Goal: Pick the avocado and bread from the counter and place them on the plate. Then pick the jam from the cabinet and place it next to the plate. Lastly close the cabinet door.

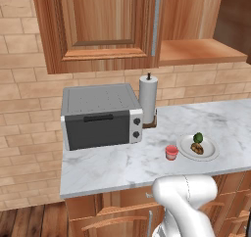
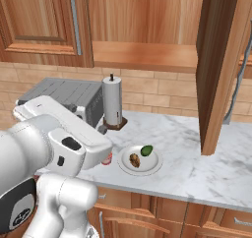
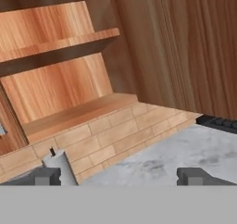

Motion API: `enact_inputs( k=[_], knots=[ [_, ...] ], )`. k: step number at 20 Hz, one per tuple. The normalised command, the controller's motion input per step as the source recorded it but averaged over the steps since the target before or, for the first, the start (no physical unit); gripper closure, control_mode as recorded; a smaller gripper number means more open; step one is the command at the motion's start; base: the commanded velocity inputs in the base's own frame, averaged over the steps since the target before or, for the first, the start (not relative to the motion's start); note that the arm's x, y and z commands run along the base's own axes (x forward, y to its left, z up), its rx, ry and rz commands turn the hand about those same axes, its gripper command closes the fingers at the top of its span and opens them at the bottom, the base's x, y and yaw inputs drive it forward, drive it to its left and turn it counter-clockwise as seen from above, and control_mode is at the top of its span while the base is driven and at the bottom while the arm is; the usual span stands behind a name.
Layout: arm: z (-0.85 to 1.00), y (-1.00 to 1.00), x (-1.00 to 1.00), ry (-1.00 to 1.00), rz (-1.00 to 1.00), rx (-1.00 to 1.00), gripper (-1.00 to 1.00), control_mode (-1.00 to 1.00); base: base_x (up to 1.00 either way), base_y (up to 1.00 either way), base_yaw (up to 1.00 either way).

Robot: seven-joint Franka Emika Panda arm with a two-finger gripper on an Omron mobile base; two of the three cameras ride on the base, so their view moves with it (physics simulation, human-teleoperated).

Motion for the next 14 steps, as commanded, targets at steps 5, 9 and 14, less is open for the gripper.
enact_inputs(
  k=[5, 9, 14],
  knots=[
    [0.05, -0.12, -0.39, -0.14, 0.01, -0.06, -1.0, -1.0, 0.0, 0.0, 0.0],
    [0.01, -0.27, -0.53, -0.04, 0.0, -0.03, -1.0, -1.0, 0.0, 0.0, 0.0],
    [0.0, -0.31, -0.4, 0.0, 0.0, -0.05, -1.0, -1.0, 0.0, 0.0, 0.0]
  ],
)
